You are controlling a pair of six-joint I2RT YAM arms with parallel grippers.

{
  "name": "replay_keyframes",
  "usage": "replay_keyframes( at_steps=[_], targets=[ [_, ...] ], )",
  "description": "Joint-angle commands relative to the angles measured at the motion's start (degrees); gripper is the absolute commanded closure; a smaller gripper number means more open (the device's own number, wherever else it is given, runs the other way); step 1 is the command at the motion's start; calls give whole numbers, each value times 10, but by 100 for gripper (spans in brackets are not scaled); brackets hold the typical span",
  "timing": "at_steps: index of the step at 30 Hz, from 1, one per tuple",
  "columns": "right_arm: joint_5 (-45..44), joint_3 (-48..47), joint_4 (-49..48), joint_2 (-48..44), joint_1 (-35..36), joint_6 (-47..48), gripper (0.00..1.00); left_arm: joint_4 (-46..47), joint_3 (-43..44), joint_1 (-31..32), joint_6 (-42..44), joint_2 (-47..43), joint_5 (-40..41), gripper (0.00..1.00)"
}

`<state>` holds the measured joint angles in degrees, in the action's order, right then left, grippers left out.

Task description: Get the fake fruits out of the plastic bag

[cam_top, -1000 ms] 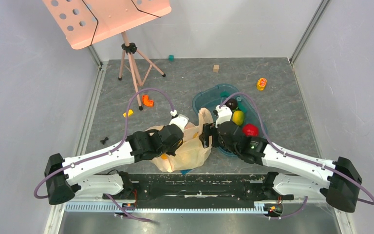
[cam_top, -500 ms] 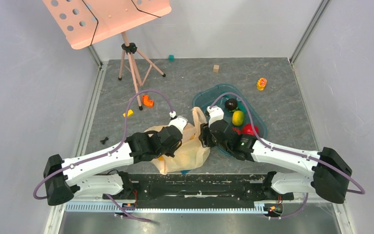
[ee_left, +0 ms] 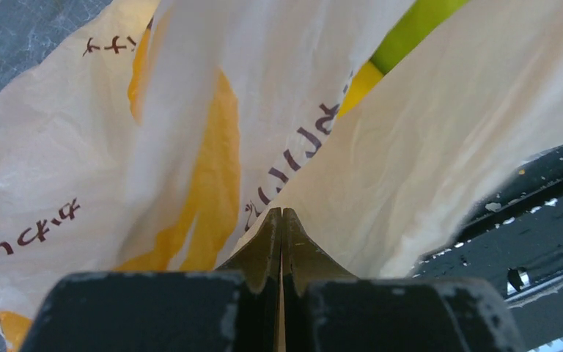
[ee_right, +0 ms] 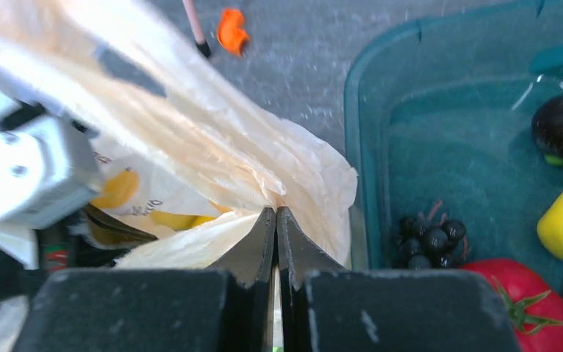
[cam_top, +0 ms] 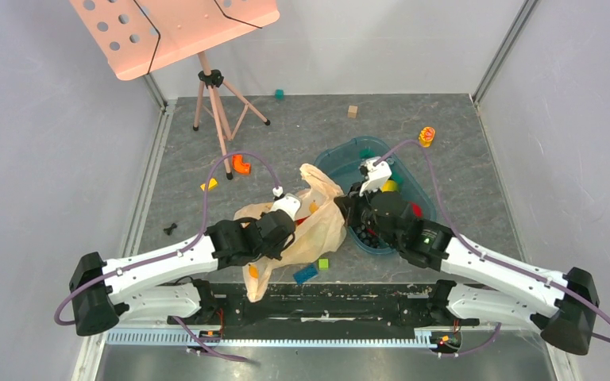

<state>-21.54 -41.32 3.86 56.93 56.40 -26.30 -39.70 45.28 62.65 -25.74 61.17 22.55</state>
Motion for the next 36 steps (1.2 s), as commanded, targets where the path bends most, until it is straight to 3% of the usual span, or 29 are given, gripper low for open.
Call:
replay_keyframes(
  at_steps=[1,9,17,19,21,25,27,32,34,36],
  targets=[
    [-34,-46,-24,-33,-1,27,100,9,-10,1,-43,5,36,98],
    [-88,-31,19,-77,-2,24,100,-3,-23,-2,-70,12,62,98],
    [-168,-33,87,-111,-3,17,100,-23,-32,-4,-83,-40,82,96],
    [-135,-36,81,-111,-3,42,99,-19,-35,-4,-84,-59,83,95],
    [-52,-37,61,-108,-3,84,90,-6,-38,-4,-83,-74,79,98],
    [111,-62,51,-98,-2,135,49,19,-42,-3,-81,-82,66,98],
    [180,-74,44,-97,-2,142,39,28,-42,-3,-82,-79,62,98],
    [311,-103,33,-85,8,138,35,52,-46,-4,-83,-84,57,98],
    [329,-113,27,-81,18,133,43,57,-46,-4,-85,-85,57,98],
    [337,-122,24,-73,28,129,57,59,-44,-3,-86,-82,59,98]
  ],
)
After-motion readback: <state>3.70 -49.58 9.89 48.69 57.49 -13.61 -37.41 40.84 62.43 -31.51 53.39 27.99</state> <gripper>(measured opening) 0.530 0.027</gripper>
